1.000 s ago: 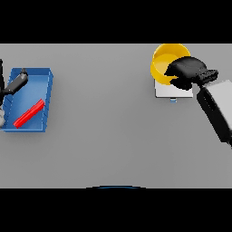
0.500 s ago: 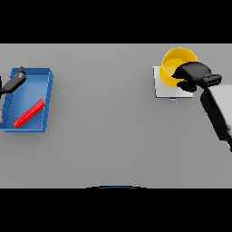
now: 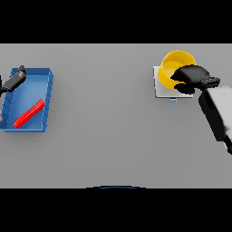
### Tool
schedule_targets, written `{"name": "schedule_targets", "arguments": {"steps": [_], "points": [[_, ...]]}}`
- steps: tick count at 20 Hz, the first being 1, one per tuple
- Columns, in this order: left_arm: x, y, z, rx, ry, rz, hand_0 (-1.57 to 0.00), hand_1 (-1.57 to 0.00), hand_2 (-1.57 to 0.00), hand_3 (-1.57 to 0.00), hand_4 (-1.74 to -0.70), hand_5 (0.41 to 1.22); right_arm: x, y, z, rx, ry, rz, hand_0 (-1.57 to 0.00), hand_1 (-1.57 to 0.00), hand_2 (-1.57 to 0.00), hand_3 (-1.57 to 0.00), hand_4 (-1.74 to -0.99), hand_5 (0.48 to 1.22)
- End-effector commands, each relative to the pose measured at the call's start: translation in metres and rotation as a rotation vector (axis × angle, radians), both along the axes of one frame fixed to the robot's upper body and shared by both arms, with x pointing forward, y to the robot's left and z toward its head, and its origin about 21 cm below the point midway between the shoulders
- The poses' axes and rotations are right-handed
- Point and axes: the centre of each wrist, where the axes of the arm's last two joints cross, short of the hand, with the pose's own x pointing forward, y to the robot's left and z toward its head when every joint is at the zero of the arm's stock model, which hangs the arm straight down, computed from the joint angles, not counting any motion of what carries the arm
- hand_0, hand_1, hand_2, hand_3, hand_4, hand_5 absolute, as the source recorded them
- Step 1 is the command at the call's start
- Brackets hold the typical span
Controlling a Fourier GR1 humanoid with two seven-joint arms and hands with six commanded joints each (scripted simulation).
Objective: Pick up the red beaker and tilt it to pour out 1 green nut into yellow bowl. Pick up the yellow bowl and place it on the metallic measuring scale.
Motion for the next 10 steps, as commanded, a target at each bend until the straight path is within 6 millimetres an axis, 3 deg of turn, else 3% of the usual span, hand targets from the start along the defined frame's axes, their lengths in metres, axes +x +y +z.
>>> {"name": "schedule_targets", "arguments": {"steps": [1,3,5,10], "points": [[0.000,-0.001,-0.001,-0.001,0.003,-0.002,0.00,0.00,0.00,0.00,-0.72,0.668,0.001,-0.001,0.002,0.001,0.004,0.012,-1.23,-1.10,-1.09,-0.89,-1.657,1.149],[0.002,0.000,-0.002,-0.006,0.011,0.004,0.00,0.00,0.00,0.00,-0.72,0.667,0.001,0.002,0.004,-0.024,0.009,0.018,-0.79,-0.71,-0.78,-0.72,-1.609,1.029],[0.001,-0.001,-0.005,-0.008,0.006,0.005,0.00,0.00,0.00,0.00,-0.72,0.663,0.004,0.005,0.005,-0.059,0.015,0.035,-0.51,-0.45,-0.55,-0.60,-1.579,0.955],[0.001,-0.001,-0.011,-0.007,0.013,0.006,0.00,0.00,0.00,0.00,-0.72,0.664,0.003,0.001,0.003,-0.041,0.012,0.084,-0.17,-0.15,-0.19,-0.39,-1.546,0.856]]}}
